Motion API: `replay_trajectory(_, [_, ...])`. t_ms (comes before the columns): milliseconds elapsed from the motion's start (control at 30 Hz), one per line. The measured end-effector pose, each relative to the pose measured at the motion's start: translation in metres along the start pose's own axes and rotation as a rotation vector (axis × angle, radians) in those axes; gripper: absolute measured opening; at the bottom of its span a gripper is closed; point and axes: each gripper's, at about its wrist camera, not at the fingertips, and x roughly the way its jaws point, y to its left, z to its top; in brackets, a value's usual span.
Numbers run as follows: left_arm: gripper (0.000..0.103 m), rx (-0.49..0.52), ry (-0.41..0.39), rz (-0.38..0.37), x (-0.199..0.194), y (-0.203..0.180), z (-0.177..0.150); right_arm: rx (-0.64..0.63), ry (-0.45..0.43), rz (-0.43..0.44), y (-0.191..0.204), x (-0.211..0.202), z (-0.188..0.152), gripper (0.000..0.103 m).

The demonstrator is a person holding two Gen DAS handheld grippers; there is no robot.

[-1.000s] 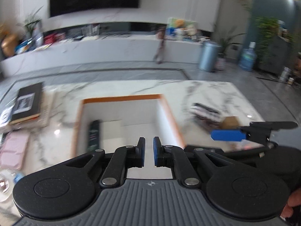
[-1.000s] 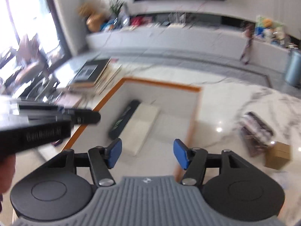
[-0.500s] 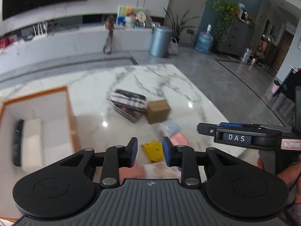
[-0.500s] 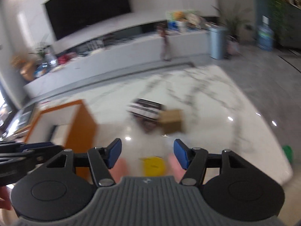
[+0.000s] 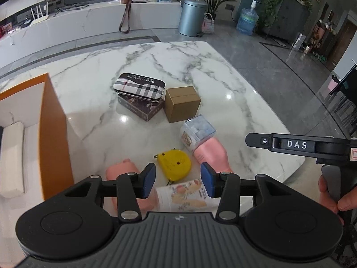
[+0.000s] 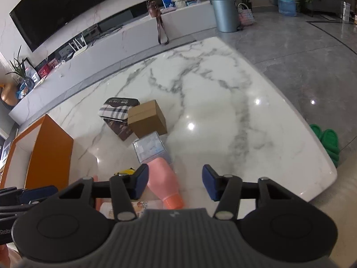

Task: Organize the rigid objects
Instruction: 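Move the right gripper to the plaid glasses case and grasp it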

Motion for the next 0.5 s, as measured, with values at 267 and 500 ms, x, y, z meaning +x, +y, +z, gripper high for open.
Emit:
replay_trajectory(267, [0.052,0.092,0.002,0.053,0.033,0.008,0.038,-0.042,0.012,-0.011,0.012,0.040,0.024,0.054])
replay_trajectory(500, [0.054,-0.057,0.017,0.072,0.061,0.047,0.078,-0.116,0.001,0.035,0.036,0.077,0.067,0.055])
